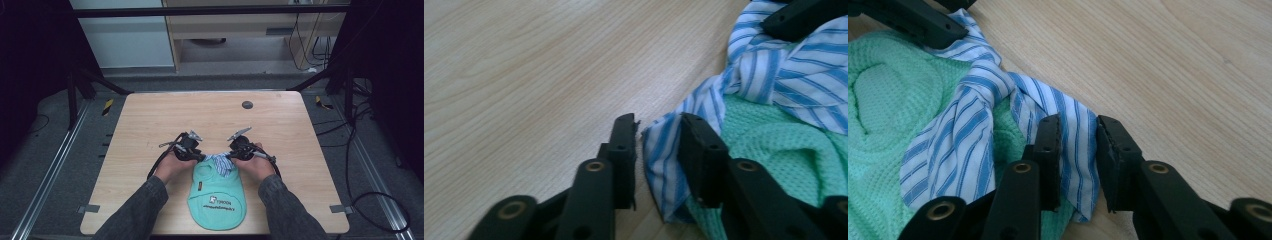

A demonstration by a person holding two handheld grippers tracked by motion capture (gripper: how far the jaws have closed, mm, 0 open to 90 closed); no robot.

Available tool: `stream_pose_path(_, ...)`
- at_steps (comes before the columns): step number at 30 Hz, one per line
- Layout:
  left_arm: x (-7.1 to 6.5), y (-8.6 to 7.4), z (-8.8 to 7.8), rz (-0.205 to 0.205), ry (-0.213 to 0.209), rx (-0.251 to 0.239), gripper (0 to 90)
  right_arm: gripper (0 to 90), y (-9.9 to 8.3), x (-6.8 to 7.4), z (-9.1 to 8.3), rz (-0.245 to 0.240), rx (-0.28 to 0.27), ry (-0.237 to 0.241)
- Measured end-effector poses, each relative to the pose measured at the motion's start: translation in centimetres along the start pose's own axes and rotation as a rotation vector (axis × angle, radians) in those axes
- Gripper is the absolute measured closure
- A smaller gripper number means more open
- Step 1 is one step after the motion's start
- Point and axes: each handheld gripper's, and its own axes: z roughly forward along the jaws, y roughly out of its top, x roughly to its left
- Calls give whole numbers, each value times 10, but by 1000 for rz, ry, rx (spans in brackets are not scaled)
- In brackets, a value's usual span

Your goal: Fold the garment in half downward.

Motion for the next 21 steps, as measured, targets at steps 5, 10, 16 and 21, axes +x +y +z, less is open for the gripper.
stream_pose_path(5, -1, 1, 0, 2, -24, 7, 808, 818, 5, 6, 0, -44, 30, -10)
stream_pose_path(10, -1, 1, -2, 17, -24, 10, 853, 833, 5, 8, -2, -75, 32, -19)
stream_pose_path(16, 2, 0, -8, 28, -17, -13, 860, 834, 6, 9, -12, -92, -20, -12)
stream_pose_path(21, 3, 1, -17, 35, -15, -49, 861, 833, 9, 10, -23, -125, -62, -10)
